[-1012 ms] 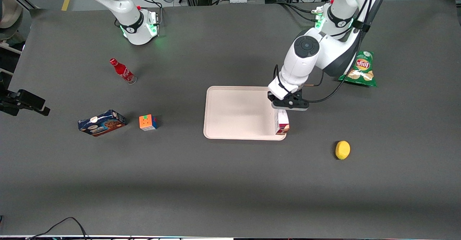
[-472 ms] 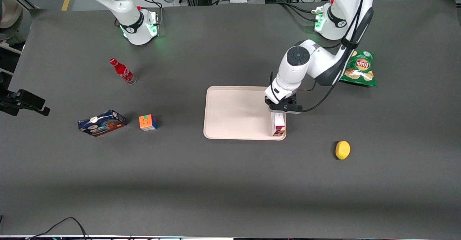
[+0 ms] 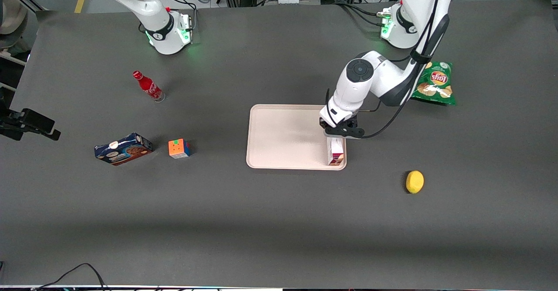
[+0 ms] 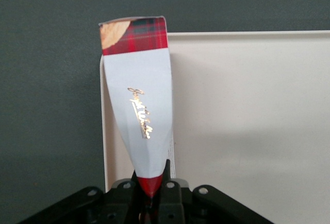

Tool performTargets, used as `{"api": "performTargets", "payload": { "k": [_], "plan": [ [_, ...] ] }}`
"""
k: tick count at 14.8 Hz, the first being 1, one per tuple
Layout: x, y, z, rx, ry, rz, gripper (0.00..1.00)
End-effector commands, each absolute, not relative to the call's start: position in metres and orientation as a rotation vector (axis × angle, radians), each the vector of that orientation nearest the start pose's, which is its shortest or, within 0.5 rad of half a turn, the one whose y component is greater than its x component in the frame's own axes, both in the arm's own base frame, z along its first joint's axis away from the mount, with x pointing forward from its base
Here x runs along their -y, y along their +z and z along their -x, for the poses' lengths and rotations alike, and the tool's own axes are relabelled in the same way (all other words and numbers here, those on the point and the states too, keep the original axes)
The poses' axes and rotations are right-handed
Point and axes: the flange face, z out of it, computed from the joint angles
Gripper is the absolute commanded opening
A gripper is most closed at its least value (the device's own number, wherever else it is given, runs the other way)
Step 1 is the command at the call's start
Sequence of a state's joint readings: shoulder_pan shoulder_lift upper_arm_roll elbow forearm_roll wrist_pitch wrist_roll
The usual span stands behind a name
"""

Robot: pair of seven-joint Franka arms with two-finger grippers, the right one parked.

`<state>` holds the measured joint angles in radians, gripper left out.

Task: Place red cookie box on tray
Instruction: 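Lower the upright box onto the tray's edge and open the left gripper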

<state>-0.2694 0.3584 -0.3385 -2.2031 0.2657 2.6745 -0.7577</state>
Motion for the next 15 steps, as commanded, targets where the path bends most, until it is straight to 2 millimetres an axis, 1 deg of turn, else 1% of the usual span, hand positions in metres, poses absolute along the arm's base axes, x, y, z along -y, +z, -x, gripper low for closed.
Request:
{"api": "performTargets", "payload": {
  "k": [1, 3, 4, 6, 8, 10, 12, 15],
  "plan": [
    [0.328, 0.238, -0.464, -0.055, -0.232, 3.206, 0.38],
    [0.327, 0.238, -0.465, -0.05, -0.232, 3.205, 0.92],
    [0.327, 0.239, -0.465, -0.05, -0.235, 3.204, 1.0],
    [0.328, 0.244, -0.466, -0.045, -0.246, 3.207, 1.0],
    [0.329, 0.259, -0.47, -0.032, -0.276, 3.207, 1.0],
    [0.326, 0.287, -0.478, -0.01, -0.314, 3.197, 1.0],
    [0.327, 0.324, -0.491, 0.018, -0.315, 3.158, 1.0],
    [0.329, 0.386, -0.511, 0.119, -0.27, 3.164, 1.0]
  ]
}}
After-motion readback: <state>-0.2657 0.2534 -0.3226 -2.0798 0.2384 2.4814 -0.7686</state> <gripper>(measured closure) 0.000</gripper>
